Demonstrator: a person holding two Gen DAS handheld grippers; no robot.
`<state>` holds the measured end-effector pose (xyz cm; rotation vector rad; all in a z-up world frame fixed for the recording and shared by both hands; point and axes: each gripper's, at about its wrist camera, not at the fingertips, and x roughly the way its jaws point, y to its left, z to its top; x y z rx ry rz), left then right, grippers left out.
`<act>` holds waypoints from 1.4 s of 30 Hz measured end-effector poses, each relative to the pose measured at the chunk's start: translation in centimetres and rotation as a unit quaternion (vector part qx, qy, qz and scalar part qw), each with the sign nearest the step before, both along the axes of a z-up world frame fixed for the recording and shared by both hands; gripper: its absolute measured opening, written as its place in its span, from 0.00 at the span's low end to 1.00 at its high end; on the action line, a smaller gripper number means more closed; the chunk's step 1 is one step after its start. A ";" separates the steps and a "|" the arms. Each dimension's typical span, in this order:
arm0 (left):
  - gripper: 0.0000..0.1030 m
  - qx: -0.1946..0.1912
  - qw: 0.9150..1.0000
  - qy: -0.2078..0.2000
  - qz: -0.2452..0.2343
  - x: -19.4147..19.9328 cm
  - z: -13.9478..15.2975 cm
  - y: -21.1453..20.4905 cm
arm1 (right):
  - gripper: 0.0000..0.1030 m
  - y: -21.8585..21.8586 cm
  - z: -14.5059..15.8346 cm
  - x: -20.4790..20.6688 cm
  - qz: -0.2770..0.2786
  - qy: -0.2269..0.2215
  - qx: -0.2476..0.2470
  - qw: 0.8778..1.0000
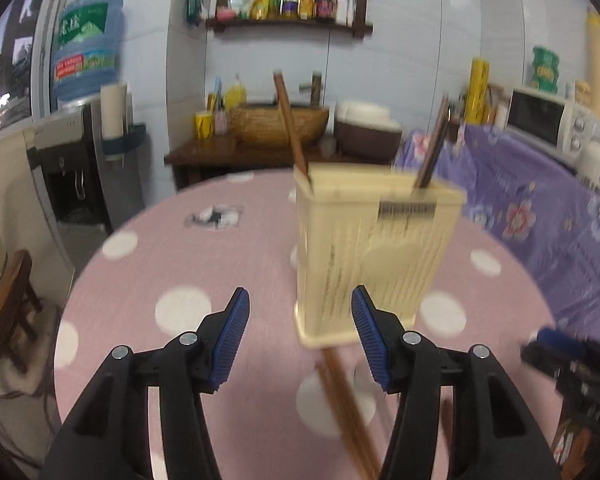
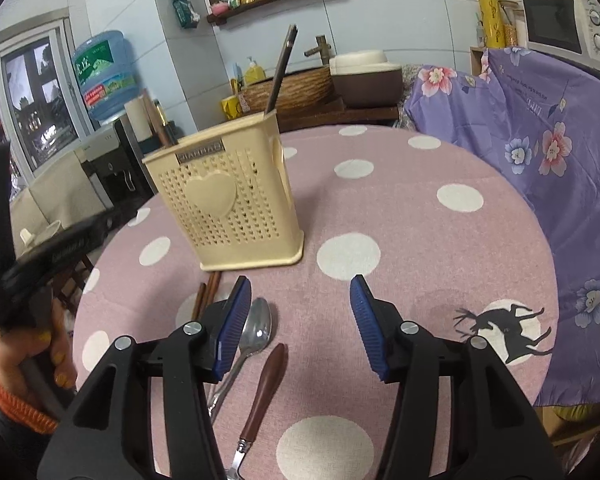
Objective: Organize utensils
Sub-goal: 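Move the left tool to a brown chopstick while the right tool moves to the wooden-handled spoon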
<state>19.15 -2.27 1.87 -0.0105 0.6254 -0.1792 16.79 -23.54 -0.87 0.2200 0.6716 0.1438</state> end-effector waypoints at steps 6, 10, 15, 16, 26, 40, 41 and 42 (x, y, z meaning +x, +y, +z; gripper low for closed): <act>0.45 -0.014 0.994 0.102 -0.032 -0.4 -5.1 -1.1 | 0.51 1.0 -2.3 0.3 0.007 0.033 0.002 0.999; 0.41 -0.015 0.990 0.130 -0.046 -0.5 -6.8 -2.3 | 0.51 1.0 -3.2 -0.1 0.004 0.042 -0.001 0.999; 0.36 0.008 0.989 0.142 -0.049 -0.6 -7.9 -3.6 | 0.51 0.7 -3.7 -0.3 0.000 0.051 0.003 0.999; 0.32 0.015 0.989 0.138 -0.045 -0.8 -8.1 -3.7 | 0.51 0.8 -3.7 -0.2 0.002 0.051 0.003 0.999; 0.20 0.027 0.990 0.132 -0.035 -2.1 -8.2 -2.4 | 0.51 3.5 -5.2 -0.3 0.028 0.079 -0.023 0.996; 0.19 -0.003 0.991 0.135 0.001 -3.3 -8.1 0.7 | 0.47 5.2 -7.2 -0.8 0.024 0.100 -0.100 0.990; 0.19 0.004 0.991 0.134 0.008 -3.2 -8.1 0.8 | 0.44 5.0 -7.2 -0.8 0.023 0.099 -0.104 0.989; 0.19 0.006 0.991 0.132 0.014 -3.2 -8.1 1.1 | 0.42 4.8 -7.2 -0.7 0.021 0.099 -0.107 0.989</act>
